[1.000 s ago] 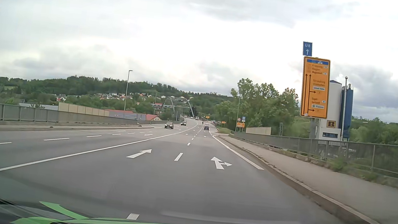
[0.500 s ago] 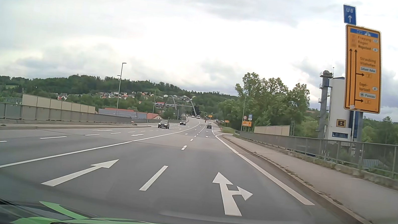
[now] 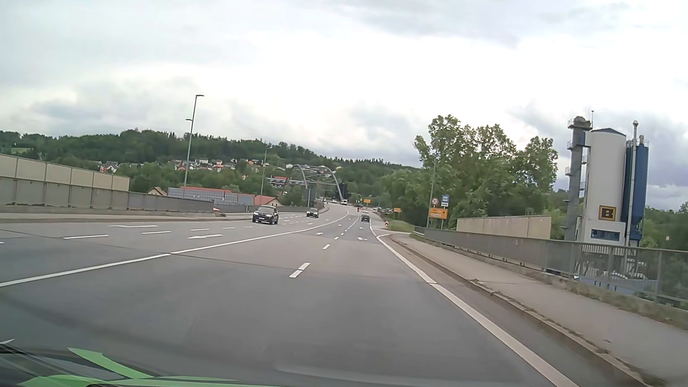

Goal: Follow the waypoints while adhering to traffic rules and regulations

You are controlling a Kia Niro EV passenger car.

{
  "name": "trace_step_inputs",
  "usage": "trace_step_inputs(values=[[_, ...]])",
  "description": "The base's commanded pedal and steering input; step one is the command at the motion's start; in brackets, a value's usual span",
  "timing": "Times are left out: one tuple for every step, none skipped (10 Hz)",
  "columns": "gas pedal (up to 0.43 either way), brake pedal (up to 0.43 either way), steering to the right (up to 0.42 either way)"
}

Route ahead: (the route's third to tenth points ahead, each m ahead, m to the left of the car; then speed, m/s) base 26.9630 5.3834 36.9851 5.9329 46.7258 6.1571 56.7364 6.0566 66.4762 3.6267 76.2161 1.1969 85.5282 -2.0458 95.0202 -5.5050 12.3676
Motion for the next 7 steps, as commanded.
trace_step_inputs(values=[[0.000, 0.067, -0.009], [0.000, 0.067, -0.008], [0.000, 0.067, -0.008], [0.000, 0.067, -0.008], [0.000, 0.067, -0.007], [0.000, 0.061, -0.006], [0.000, 0.067, -0.005]])
